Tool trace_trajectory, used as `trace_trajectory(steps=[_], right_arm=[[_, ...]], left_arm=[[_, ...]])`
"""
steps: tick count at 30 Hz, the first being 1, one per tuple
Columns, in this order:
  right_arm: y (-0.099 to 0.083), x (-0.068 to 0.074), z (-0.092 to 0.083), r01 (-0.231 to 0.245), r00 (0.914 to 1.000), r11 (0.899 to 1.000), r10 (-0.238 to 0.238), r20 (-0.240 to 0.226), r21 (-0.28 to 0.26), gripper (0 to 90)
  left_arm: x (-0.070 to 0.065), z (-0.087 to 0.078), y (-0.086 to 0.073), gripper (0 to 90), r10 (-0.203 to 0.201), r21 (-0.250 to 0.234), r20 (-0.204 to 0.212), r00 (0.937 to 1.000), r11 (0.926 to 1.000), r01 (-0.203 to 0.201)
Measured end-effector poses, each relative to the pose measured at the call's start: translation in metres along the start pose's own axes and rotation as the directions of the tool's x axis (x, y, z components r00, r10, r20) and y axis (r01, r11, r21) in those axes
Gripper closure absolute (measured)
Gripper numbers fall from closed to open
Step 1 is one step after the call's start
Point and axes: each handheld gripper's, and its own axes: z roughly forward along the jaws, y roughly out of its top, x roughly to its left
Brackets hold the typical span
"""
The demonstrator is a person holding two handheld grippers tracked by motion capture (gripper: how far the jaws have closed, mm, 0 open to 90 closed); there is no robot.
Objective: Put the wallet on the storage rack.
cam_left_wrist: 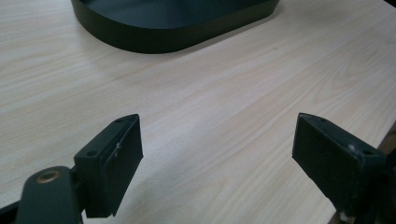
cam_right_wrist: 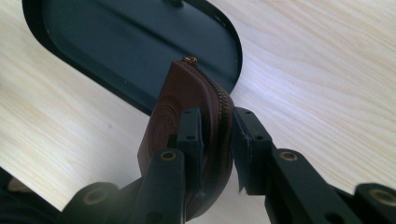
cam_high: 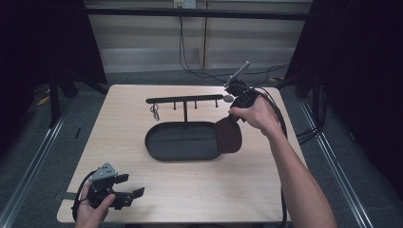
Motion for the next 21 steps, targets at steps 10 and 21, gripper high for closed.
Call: trace_trajectory(steps=[10, 21], right_arm=[[0.011, -0.011, 0.015, -0.088, 0.9931, 0.994, 0.083, -0.082, -0.059, 74.4], [0.012, -0.02, 0.039, -0.159, 0.9763, 0.978, 0.136, -0.169, -0.133, 74.6]], left_arm=[[-0.001, 0.0, 0.0, 16.2, 0.008, 0.001, 0.001, 1.0, 1.0, -0.008], [-0.003, 0.002, 0.0, 16.2, 0.027, 0.009, -0.006, 0.9996, 0.9996, -0.027]])
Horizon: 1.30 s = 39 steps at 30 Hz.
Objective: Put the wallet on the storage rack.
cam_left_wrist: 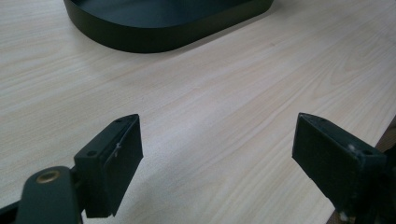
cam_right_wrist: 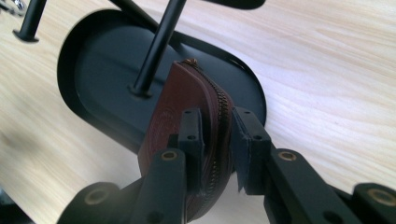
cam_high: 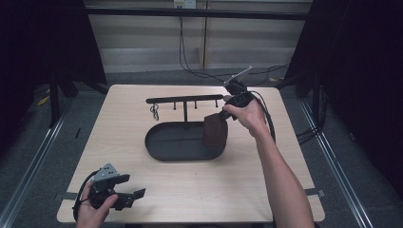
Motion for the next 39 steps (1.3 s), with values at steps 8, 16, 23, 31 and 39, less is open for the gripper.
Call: trace_trajectory(steps=[8, 16, 23, 31, 39], right_arm=[[-0.005, -0.01, 0.02, -0.055, 0.9979, 0.998, 0.054, -0.037, -0.024, 74.8], [-0.01, -0.016, 0.038, -0.072, 0.9955, 0.996, 0.069, -0.065, -0.052, 75.0], [-0.014, -0.02, 0.054, -0.081, 0.9933, 0.993, 0.073, -0.089, -0.082, 75.0], [-0.021, -0.029, 0.068, -0.113, 0.9875, 0.99, 0.102, -0.12, -0.085, 75.0], [-0.03, -0.036, 0.086, -0.121, 0.9848, 0.989, 0.108, -0.137, -0.089, 82.8]], left_arm=[[-0.001, 0.0, 0.0, 16.2, 0.02, 0.0, -0.008, 0.9998, 0.9998, -0.02], [0.0, 0.0, 0.0, 16.3, 0.018, 0.007, -0.011, 0.9998, 0.9998, -0.018], [0.001, 0.0, 0.0, 16.3, 0.02, 0.005, -0.016, 0.9997, 0.9998, -0.02], [0.001, 0.0, 0.0, 16.4, 0.024, 0.001, -0.013, 0.9996, 0.9997, -0.024], [0.001, -0.001, 0.0, 16.3, 0.021, -0.001, -0.016, 0.9996, 0.9998, -0.021]])
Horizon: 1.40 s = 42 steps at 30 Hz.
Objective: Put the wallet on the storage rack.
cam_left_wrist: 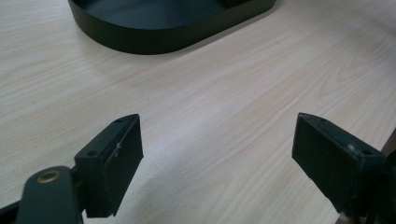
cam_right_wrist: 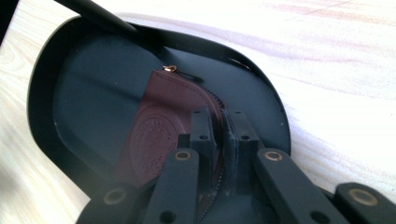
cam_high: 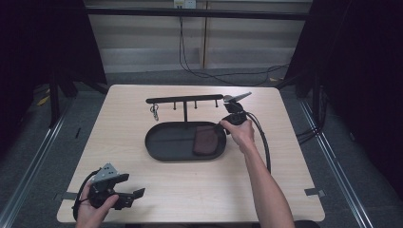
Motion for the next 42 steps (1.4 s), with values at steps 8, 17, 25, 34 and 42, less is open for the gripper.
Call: trace_trajectory(steps=[8, 17, 25, 34, 42], right_arm=[[-0.004, -0.001, -0.005, 0.008, 1.0, 0.999, -0.008, 0.0, -0.054, 73.0], [-0.01, -0.004, -0.014, 0.027, 0.9996, 0.992, -0.027, 0.0, -0.123, 51.0], [-0.02, -0.002, -0.028, 0.074, 0.9972, 0.977, -0.069, 0.029, -0.199, 30.0], [-0.041, -0.004, -0.048, 0.112, 0.9936, 0.964, -0.105, 0.042, -0.241, 21.4], [-0.061, -0.004, -0.065, 0.157, 0.9872, 0.952, -0.143, 0.071, -0.263, 23.2]], left_arm=[[0.0, 0.0, 0.0, 16.4, 0.004, 0.001, 0.002, 1.0, 1.0, -0.004], [0.001, 0.001, 0.001, 16.3, -0.01, -0.004, 0.0, 1.0, 0.9999, 0.01], [0.003, 0.0, 0.0, 17.0, -0.02, -0.005, -0.005, 0.9998, 0.9998, 0.02], [0.003, -0.001, 0.0, 18.6, -0.044, -0.019, -0.019, 0.9988, 0.9989, 0.044], [0.004, -0.001, 0.0, 19.1, -0.06, -0.02, -0.032, 0.9977, 0.998, 0.06]])
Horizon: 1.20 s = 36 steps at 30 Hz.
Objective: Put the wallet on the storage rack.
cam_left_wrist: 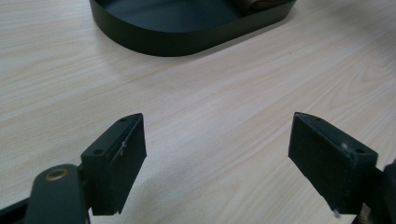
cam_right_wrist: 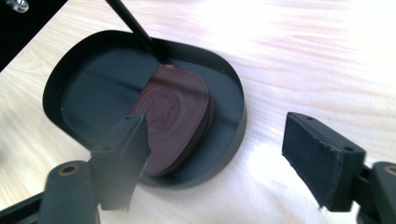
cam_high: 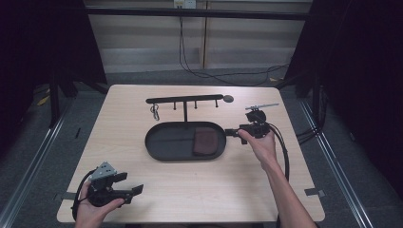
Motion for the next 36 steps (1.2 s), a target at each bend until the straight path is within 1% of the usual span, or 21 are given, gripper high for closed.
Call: trace_trajectory(steps=[1, 3, 5, 7, 8, 10, 12, 14, 16, 17, 19, 22, 23, 25, 27, 29, 31, 33, 35, 36], right_arm=[[-0.003, 0.0, -0.002, 0.005, 1.0, 1.0, -0.005, 0.0, -0.001, 24.1], [-0.008, 0.001, -0.008, 0.019, 0.9996, 1.0, -0.019, 0.02, -0.014, 24.5], [-0.013, 0.001, -0.013, 0.018, 0.9997, 1.0, -0.017, 0.016, -0.023, 24.6], [-0.02, 0.002, -0.019, 0.032, 0.9992, 0.999, -0.031, 0.026, -0.024, 22.7], [-0.022, 0.002, -0.022, 0.036, 0.9991, 0.999, -0.036, 0.022, -0.032, 23.5], [-0.029, 0.003, -0.029, 0.037, 0.9991, 0.998, -0.036, 0.022, -0.049, 23.3], [-0.035, 0.004, -0.034, 0.043, 0.9988, 0.998, -0.042, 0.027, -0.045, 22.1], [-0.043, 0.003, -0.039, 0.036, 0.9993, 0.997, -0.035, 0.016, -0.065, 22.4], [-0.05, 0.002, -0.044, 0.034, 0.999, 0.997, -0.032, 0.031, -0.07, 21.9], [-0.054, 0.001, -0.046, 0.036, 0.9991, 0.997, -0.034, 0.026, -0.073, 21.8], [-0.062, 0.001, -0.05, 0.045, 0.9981, 0.997, -0.042, 0.044, -0.067, 21.8], [-0.07, 0.002, -0.057, 0.056, 0.9966, 0.997, -0.053, 0.062, -0.045, 20.4], [-0.073, 0.002, -0.059, 0.06, 0.9961, 0.997, -0.058, 0.067, -0.04, 20.5], [-0.079, 0.001, -0.065, 0.056, 0.9959, 0.997, -0.052, 0.073, -0.05, 20.7], [-0.088, 0.001, -0.068, 0.054, 0.9952, 0.997, -0.049, 0.085, -0.049, 20.7], [-0.096, 0.001, -0.07, 0.044, 0.9957, 0.997, -0.04, 0.083, -0.055, 20.7], [-0.103, 0.003, -0.07, 0.05, 0.9947, 0.998, -0.046, 0.092, -0.044, 20.9], [-0.111, 0.004, -0.071, 0.044, 0.9943, 0.998, -0.04, 0.099, -0.035, 21.0], [-0.118, 0.004, -0.074, 0.038, 0.9944, 0.998, -0.033, 0.101, -0.051, 21.1], [-0.122, 0.004, -0.076, 0.042, 0.9933, 0.998, -0.036, 0.11, -0.056, 21.1]], left_arm=[[0.0, 0.0, 0.0, 19.1, -0.002, 0.001, -0.003, 1.0, 1.0, 0.002], [0.0, 0.0, 0.0, 19.3, -0.004, -0.001, -0.001, 1.0, 1.0, 0.004], [-0.001, 0.0, 0.0, 19.4, -0.002, 0.001, -0.006, 1.0, 1.0, 0.002], [-0.001, 0.0, 0.0, 19.6, -0.002, 0.001, -0.006, 1.0, 1.0, 0.002], [-0.001, 0.0, 0.0, 19.6, -0.008, 0.002, -0.005, 1.0, 1.0, 0.008], [-0.003, 0.0, -0.001, 19.6, -0.005, 0.006, 0.007, 1.0, 1.0, 0.005], [-0.006, 0.0, -0.001, 19.8, 0.002, 0.009, 0.014, 0.9999, 1.0, -0.002], [-0.006, 0.0, -0.001, 20.4, 0.009, 0.011, 0.017, 0.9998, 0.9999, -0.009], [-0.005, -0.001, -0.001, 21.6, 0.001, 0.008, 0.018, 0.9998, 1.0, -0.001], [-0.003, -0.001, -0.001, 21.8, -0.005, 0.007, 0.017, 0.9998, 1.0, 0.005], [-0.001, -0.002, -0.001, 21.8, -0.024, -0.001, 0.011, 0.9996, 0.9997, 0.024], [0.001, -0.004, -0.001, 21.8, -0.028, 0.001, 0.005, 0.9996, 0.9996, 0.028], [0.001, -0.004, -0.001, 22.1, -0.031, -0.003, 0.009, 0.9995, 0.9995, 0.031], [0.001, -0.004, -0.001, 22.6, -0.027, 0.001, 0.008, 0.9996, 0.9996, 0.027], [-0.001, -0.004, -0.001, 22.6, -0.044, 0.002, 0.014, 0.9989, 0.999, 0.044], [-0.003, -0.004, -0.002, 22.6, -0.039, 0.01, 0.02, 0.999, 0.9992, 0.039], [-0.006, -0.003, -0.002, 22.6, -0.028, 0.014, 0.021, 0.9994, 0.9995, 0.028], [-0.006, -0.004, -0.002, 22.6, -0.025, 0.01, 0.023, 0.9994, 0.9996, 0.025], [-0.004, -0.004, -0.002, 22.6, -0.033, 0.009, 0.021, 0.9992, 0.9994, 0.033], [-0.003, -0.004, -0.002, 22.6, -0.033, 0.014, 0.017, 0.9993, 0.9994, 0.033]])
